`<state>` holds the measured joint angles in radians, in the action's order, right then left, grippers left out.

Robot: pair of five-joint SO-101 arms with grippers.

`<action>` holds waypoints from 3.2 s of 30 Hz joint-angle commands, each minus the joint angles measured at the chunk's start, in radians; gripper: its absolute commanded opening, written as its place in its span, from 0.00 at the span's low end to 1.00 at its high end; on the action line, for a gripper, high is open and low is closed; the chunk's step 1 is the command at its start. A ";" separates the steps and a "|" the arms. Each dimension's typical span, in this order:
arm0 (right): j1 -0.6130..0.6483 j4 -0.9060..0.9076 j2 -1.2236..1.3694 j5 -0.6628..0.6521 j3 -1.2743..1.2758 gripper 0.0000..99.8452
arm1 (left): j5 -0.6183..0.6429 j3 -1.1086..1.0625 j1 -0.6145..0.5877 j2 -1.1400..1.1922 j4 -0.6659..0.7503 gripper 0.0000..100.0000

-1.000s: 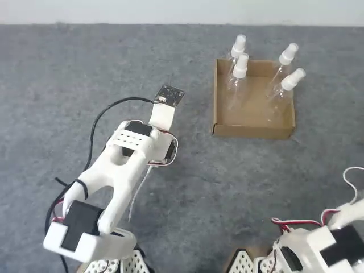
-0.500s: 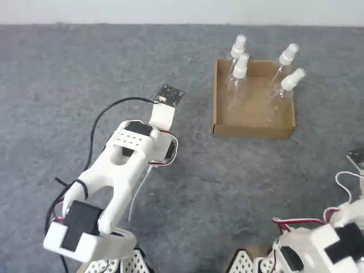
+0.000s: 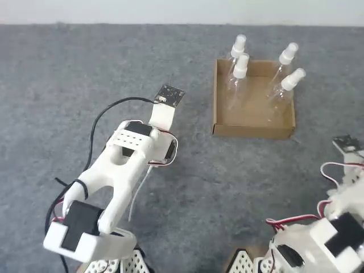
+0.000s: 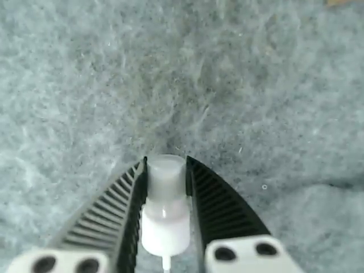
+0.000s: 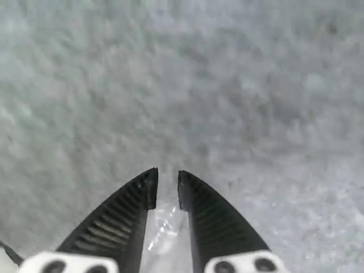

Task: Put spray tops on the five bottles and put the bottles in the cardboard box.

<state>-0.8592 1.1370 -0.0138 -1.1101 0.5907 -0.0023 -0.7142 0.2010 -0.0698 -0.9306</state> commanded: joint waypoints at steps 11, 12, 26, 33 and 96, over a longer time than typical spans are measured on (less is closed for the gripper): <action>0.061 0.367 -0.019 0.187 -0.367 0.08 | -0.006 0.025 0.003 -0.037 0.021 0.01; 0.048 0.389 -0.030 0.167 -0.373 0.10 | -0.006 0.025 0.003 -0.037 0.021 0.01; -0.254 0.386 -0.429 -0.081 -0.094 0.24 | -0.008 0.025 0.005 -0.037 0.021 0.01; -0.380 0.358 -0.380 -0.232 -0.048 0.27 | -0.008 0.025 0.005 -0.037 0.021 0.01; 1.113 0.084 -0.317 0.557 0.130 0.01 | -0.135 0.056 -0.126 0.026 0.021 0.16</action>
<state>0.2179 1.2183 -0.3253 -0.5685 0.7825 -0.1250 -0.7142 0.0905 -0.0698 -0.9168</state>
